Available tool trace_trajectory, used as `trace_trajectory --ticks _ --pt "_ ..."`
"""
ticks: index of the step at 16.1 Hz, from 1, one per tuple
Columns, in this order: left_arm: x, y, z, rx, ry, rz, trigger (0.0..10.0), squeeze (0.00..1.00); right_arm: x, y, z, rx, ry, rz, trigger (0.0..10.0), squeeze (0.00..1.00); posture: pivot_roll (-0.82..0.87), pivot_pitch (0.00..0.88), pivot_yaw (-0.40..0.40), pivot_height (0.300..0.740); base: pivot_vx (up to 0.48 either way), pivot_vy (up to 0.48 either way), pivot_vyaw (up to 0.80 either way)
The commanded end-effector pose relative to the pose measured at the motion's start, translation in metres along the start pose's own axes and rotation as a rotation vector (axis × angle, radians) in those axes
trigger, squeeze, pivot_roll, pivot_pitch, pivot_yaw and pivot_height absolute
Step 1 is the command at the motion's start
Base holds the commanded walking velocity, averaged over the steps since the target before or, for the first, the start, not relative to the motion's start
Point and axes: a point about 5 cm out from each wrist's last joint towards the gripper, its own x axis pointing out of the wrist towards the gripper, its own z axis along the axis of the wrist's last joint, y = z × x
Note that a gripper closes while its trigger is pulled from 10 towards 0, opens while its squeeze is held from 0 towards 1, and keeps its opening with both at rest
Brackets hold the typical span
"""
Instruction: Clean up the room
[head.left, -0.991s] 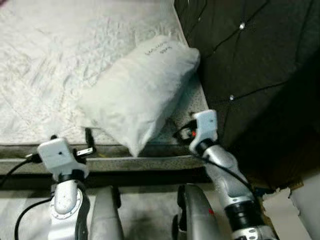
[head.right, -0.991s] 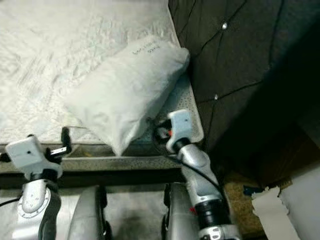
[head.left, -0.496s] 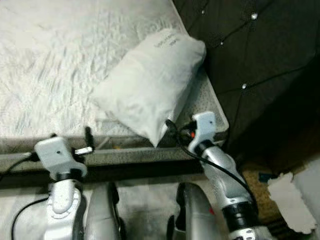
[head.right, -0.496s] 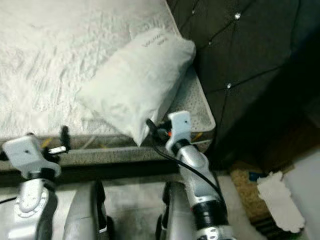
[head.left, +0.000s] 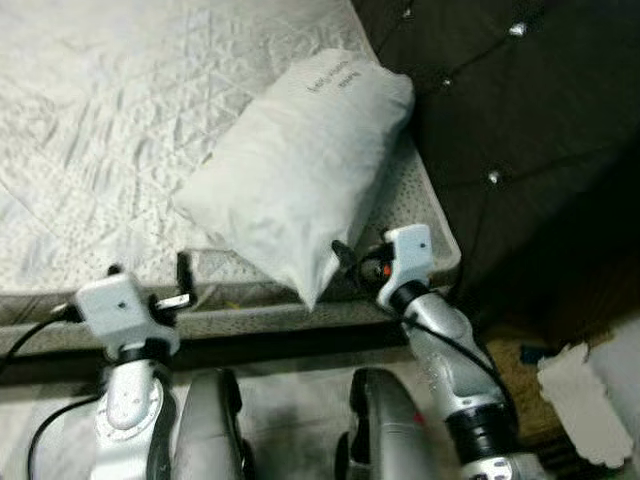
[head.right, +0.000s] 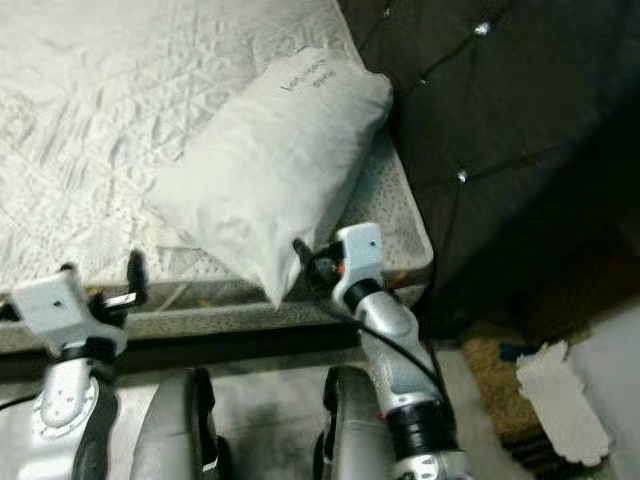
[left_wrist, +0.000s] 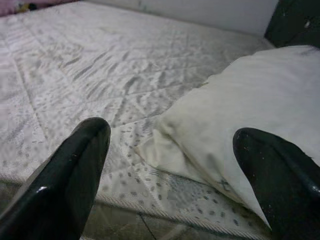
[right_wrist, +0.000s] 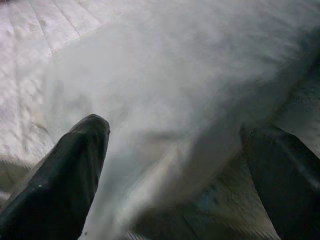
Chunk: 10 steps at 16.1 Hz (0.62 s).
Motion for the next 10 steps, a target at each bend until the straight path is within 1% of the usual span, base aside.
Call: trace_trajectory --ticks 1,4,7,10 --pt "0.0001 -0.0066 0.0029 -0.018 -0.012 -0.024 10.0 0.0 -0.003 -0.0058 0.0008 -0.002 0.001 -0.014 10.0 0.0 -0.02 0.149 -0.059 0.586 0.48 0.0 0.0" --pt "0.0011 -0.0065 0.0023 -0.022 -0.003 -0.015 10.0 0.0 -0.0014 -0.0065 0.0012 0.003 0.002 -0.012 10.0 0.0 -0.01 0.149 -0.06 0.586 0.0 0.0 0.0" --pt "0.0008 -0.0089 0.0031 -0.032 -0.009 -0.039 10.0 0.0 -0.0004 -0.0065 0.0013 0.009 0.001 -0.01 10.0 0.0 -0.01 0.149 -0.061 0.586 0.0 0.0 0.0" --pt "0.0009 -0.0121 0.0025 -0.013 -0.002 -0.057 10.0 0.0 -0.0003 -0.0072 0.001 0.012 0.004 -0.008 10.0 0.0 -0.01 0.148 -0.063 0.586 0.0 0.0 0.0"
